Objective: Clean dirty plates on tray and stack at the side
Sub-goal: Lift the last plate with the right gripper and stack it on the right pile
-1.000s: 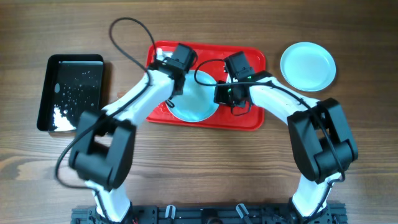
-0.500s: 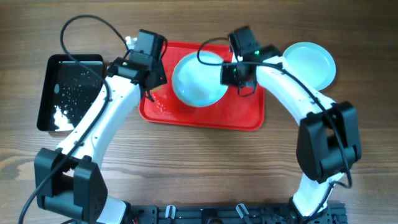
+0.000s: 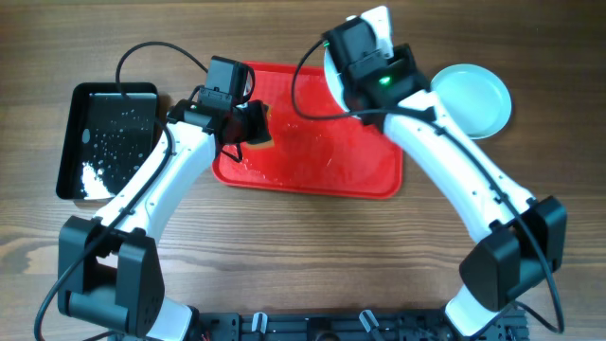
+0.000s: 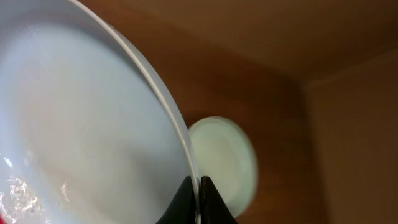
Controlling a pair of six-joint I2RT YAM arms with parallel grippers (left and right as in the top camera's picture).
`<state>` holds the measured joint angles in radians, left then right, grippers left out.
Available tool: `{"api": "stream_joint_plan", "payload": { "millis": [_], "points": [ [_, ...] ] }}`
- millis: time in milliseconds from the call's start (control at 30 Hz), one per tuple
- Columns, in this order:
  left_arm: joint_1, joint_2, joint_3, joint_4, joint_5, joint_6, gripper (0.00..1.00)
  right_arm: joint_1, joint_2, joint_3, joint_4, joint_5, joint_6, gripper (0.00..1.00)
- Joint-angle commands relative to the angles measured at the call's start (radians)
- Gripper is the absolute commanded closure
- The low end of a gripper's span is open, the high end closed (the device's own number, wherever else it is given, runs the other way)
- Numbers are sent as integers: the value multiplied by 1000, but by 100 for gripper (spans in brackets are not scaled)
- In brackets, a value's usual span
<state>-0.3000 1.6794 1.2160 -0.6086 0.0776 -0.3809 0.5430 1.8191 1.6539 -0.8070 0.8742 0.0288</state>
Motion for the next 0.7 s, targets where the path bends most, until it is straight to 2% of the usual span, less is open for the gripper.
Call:
{"api": "stream_joint_plan", "payload": {
  "millis": [0,133,433,567,667],
  "points": [
    [-12,13,-8,4,27,18,96,73,-18,16,74,392,-171,96],
    [-19,23,-8,2,27,18,96,130,-18,16,122,471,-240,96],
    [-19,73,-8,-1,27,18,96,164,-18,16,123,503,-232,96],
    [-19,84,-8,0,27,18,96,139,-18,14,119,484,-156,96],
    [-19,84,-8,0,27,18,96,92,-18,13,76,356,-71,96]
  ]
}}
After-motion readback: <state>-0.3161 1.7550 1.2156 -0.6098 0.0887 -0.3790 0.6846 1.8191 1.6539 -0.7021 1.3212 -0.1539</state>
